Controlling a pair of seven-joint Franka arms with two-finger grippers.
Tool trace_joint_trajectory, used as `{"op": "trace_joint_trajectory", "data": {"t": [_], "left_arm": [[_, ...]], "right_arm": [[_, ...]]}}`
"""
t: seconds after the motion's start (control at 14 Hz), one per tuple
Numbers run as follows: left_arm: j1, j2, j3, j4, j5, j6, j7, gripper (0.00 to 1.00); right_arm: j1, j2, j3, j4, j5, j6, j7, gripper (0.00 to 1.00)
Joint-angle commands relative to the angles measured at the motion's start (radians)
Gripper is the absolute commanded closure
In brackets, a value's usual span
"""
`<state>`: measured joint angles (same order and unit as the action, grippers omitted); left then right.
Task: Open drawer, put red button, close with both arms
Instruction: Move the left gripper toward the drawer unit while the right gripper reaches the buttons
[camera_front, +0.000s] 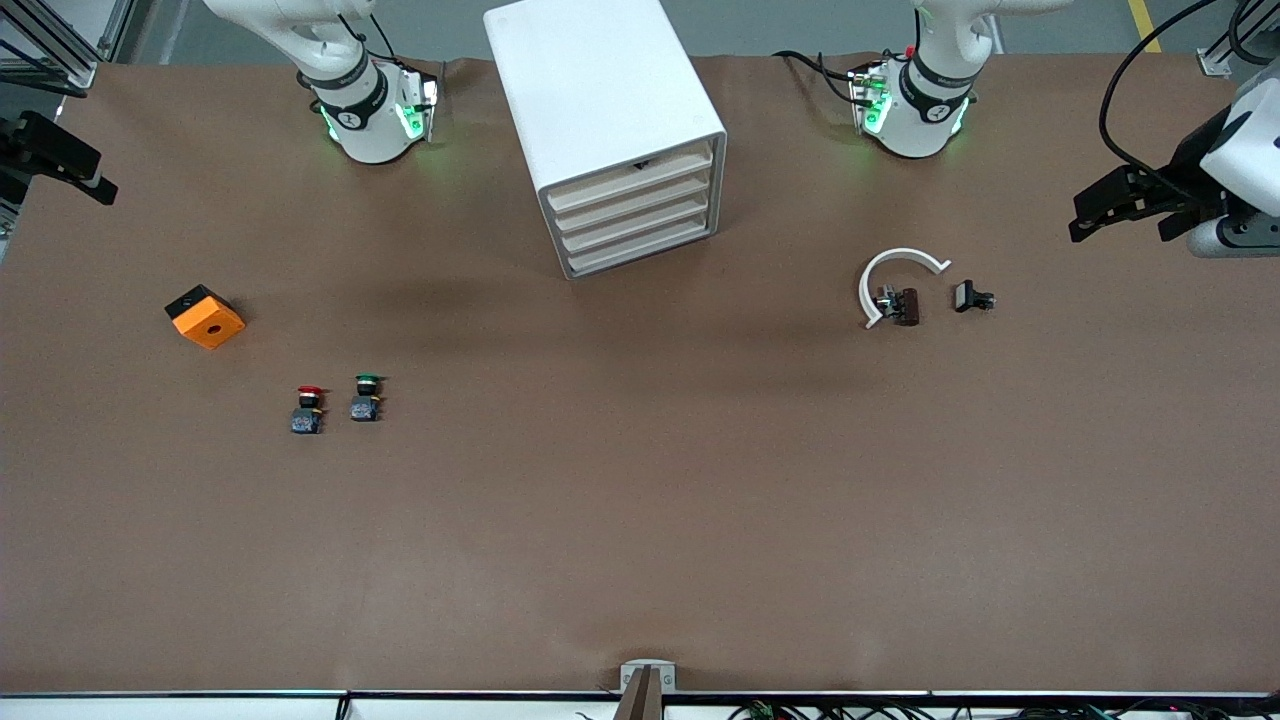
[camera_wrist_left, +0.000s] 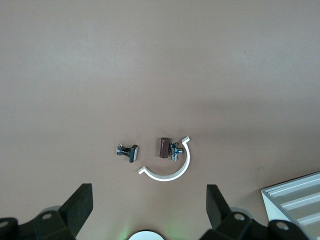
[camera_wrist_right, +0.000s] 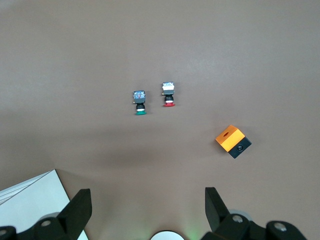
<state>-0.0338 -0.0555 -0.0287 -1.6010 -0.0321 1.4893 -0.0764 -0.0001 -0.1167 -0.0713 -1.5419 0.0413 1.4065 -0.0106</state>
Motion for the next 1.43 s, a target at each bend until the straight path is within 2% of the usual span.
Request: {"op": "trace_joint_trajectory", "data": {"t": [0.0,0.36,0.57,0.79,1.21,1.36], "left_arm": [[0.000,0.009,-0.003,0.021,0.015,-0.020,0.001,0.00],[0.005,0.025,-0.003,0.020,0.015,-0.020,-0.008,0.00],[-0.001,0.057,-0.003,-0.019,0.018,-0.038,-0.006,0.00],[-0.014,0.205,-0.007,-0.016,0.024,-0.025,-0.006,0.00],[-0.070,0.449,-0.014,-0.010,0.023,0.150,-0.034,0.00],[-0.087,0.497,-0.016,-0.004,0.024,0.199,-0.132,0.00]], "right_arm": [[-0.003,-0.006,0.001,0.008,0.005,-0.014,-0.028,0.00],[-0.003,-0.008,-0.001,0.009,0.005,-0.047,-0.029,0.00],[-0.005,-0.008,-0.001,0.009,0.005,-0.047,-0.029,0.00],[-0.006,-0.008,-0.002,0.009,0.005,-0.047,-0.022,0.00],[-0.011,0.011,-0.007,0.017,-0.003,-0.041,-0.029,0.00],[-0.012,0.098,-0.005,0.020,-0.004,-0.044,-0.016,0.00]]}}
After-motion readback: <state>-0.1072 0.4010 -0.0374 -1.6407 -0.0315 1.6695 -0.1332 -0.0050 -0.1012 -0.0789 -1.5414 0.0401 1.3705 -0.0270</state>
